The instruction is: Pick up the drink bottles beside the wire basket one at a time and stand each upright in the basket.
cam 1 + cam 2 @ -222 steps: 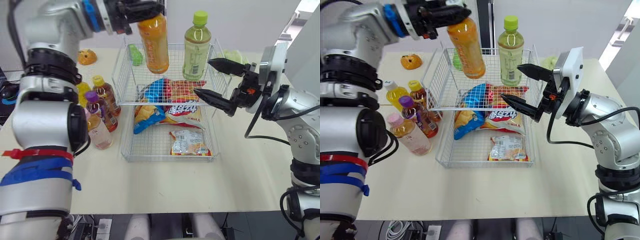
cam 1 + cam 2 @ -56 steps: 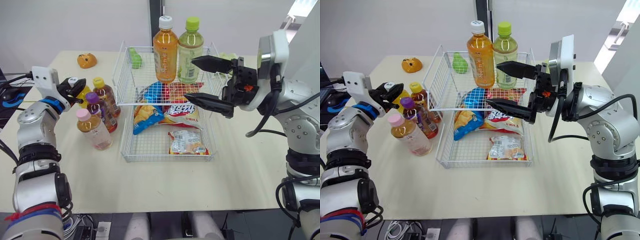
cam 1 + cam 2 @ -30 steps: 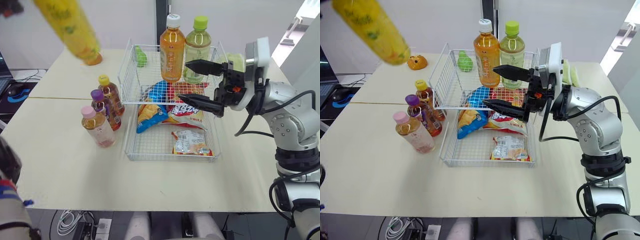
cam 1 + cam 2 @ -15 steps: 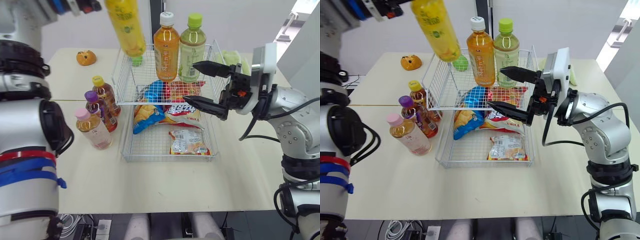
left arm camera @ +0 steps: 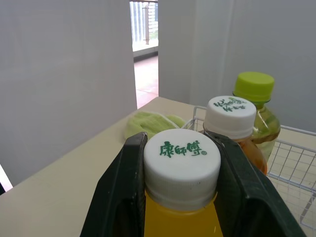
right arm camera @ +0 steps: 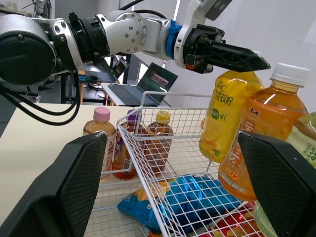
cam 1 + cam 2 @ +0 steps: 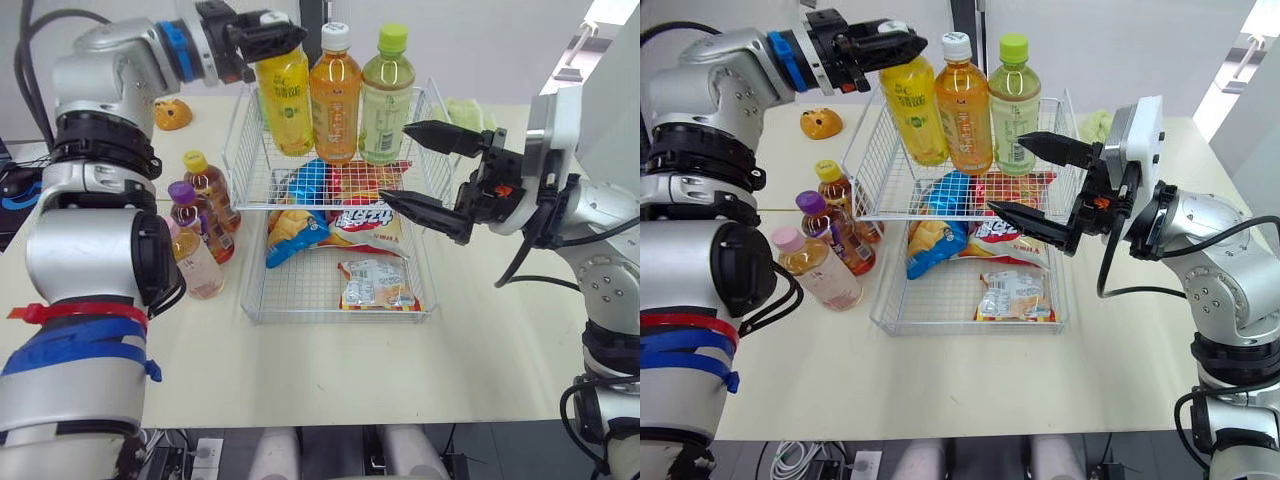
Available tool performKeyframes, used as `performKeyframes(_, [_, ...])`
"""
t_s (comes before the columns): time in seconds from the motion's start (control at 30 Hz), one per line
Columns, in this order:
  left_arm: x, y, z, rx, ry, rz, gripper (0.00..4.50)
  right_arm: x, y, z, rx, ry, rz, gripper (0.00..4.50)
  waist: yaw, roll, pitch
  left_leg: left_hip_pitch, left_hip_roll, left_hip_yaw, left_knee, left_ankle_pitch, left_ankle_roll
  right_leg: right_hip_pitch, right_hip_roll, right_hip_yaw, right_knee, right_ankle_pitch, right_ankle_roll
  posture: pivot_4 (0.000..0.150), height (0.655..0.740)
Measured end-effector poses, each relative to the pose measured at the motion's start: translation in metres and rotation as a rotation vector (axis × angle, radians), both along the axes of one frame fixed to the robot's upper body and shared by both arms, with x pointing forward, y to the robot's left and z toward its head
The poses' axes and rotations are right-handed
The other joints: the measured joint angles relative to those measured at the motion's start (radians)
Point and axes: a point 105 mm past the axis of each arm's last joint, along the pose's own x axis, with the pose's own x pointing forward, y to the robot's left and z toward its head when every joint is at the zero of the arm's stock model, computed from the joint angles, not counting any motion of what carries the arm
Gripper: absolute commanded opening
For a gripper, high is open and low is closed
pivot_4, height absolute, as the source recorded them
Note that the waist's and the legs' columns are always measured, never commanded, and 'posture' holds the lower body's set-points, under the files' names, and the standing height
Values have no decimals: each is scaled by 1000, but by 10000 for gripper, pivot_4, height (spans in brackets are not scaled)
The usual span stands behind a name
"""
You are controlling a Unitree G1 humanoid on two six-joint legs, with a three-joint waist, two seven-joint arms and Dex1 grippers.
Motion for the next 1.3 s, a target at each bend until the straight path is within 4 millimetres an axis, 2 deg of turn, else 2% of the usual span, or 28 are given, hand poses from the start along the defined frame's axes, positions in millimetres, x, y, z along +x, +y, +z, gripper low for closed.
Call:
performKeyframes(0.27, [1, -3, -2, -3, -28, -13, 13520, -3, 1, 0, -4, 8, 10, 45000, 0, 0, 0, 0, 0, 0, 0, 0, 0, 0, 0, 0, 0, 0, 0, 1500, 7400])
performKeyframes(0.57, [-2, -3, -5, -2, -18, -44, 42797, -5, 2, 0, -4, 10, 21, 45000, 0, 0, 0, 0, 0, 0, 0, 0, 0, 0, 0, 0, 1, 0, 0, 1500, 7400])
performKeyframes(0.6, [-3, -2, -4, -2, -19, -43, 44517, -6, 2, 0, -4, 10, 22, 45000, 0, 0, 0, 0, 0, 0, 1, 0, 0, 0, 0, 0, 1, 0, 0, 1500, 7400])
performKeyframes(0.7, [-6, 5, 3, 0, -39, -27, 44517, -6, 2, 0, -8, 10, 28, 45000, -3, 0, 0, 0, 0, 0, 0, 0, 0, 0, 0, 0, 1, 0, 0, 1500, 7400])
performKeyframes(0.93, [-21, 46, 13, -40, -62, 53, 44517, -6, 3, -2, -16, 19, 47, 45000, -3, 0, 0, 1, 0, 0, 1, 0, 0, 0, 0, 0, 1, 0, 0, 1500, 7400])
performKeyframes(1.0, [-29, 66, 19, -75, -81, 102, 44517, -6, 4, -3, -18, 23, 55, 45000, -5, 0, 0, 1, 1, 0, 1, 0, 0, 0, 0, 0, 1, 0, 0, 1500, 7400])
performKeyframes(1.1, [-43, 106, 25, -126, -120, 228, 44517, -4, 5, -5, -18, 37, 63, 45000, -6, 1, 0, 1, 1, 0, 1, 0, 0, 0, 0, 0, 2, 0, 0, 1500, 7400])
performKeyframes(1.2, [-56, 141, 12, -149, -120, 352, 44517, -4, 6, -6, -20, 44, 79, 45000, -4, 1, -1, 2, 1, -1, 1, 0, 0, 1, 0, 0, 2, 0, 0, 1500, 7400])
performKeyframes(1.3, [-67, 163, -8, -169, -107, 439, 44517, -5, 11, -8, -33, 53, 109, 45000, 0, 1, -1, 2, 1, -1, 2, 1, -1, 2, -1, 0, 2, 0, 0, 1500, 7400])
